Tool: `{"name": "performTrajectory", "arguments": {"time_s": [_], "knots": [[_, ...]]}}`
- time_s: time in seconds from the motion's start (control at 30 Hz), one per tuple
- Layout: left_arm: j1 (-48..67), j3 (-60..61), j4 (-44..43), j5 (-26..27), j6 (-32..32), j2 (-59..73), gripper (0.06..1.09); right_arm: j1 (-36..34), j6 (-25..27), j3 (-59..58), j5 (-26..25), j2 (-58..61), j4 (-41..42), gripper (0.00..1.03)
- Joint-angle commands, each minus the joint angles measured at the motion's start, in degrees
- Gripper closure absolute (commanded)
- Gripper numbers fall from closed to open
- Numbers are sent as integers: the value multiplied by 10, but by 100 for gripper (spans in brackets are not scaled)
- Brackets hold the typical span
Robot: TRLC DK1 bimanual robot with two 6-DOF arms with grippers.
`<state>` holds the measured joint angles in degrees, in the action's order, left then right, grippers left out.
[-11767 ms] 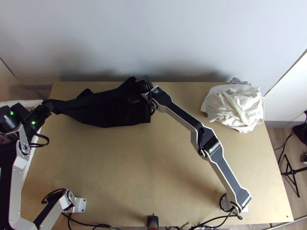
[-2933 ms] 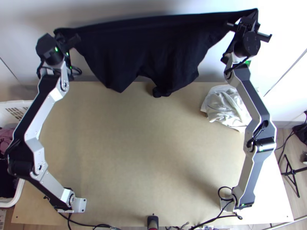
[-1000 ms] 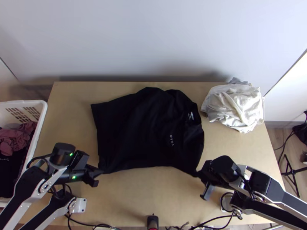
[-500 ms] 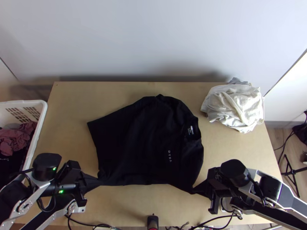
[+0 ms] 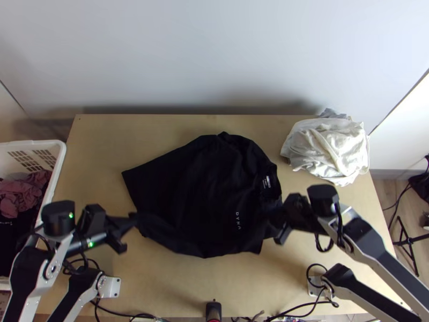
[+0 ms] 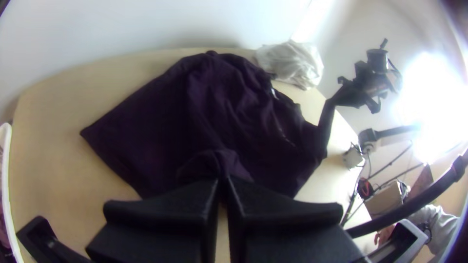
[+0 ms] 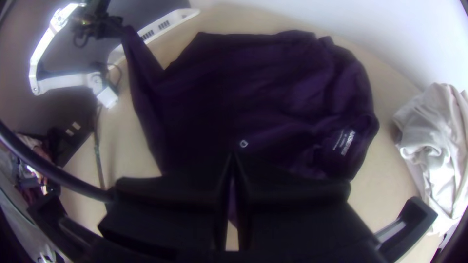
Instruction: Fold the t-shirt
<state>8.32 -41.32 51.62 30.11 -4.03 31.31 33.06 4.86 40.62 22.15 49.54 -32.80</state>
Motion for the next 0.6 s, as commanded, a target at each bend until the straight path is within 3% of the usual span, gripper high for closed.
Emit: {"name": "performTrajectory", "arguments": {"time_s": [0.0, 0.23, 0.4, 0.57], "knots": [[-155, -17, -33, -2, -62, 72, 105, -84, 33, 14, 0, 76, 89, 100], [-252, -28, -43, -2, -147, 169, 105, -168, 68, 46, 0, 143, 115, 100], [-292, -53, -37, -13, -177, 267, 105, -231, 94, 73, 0, 203, 133, 100], [-295, -59, -21, -29, -178, 331, 105, -251, 106, 65, 0, 218, 138, 100]]}}
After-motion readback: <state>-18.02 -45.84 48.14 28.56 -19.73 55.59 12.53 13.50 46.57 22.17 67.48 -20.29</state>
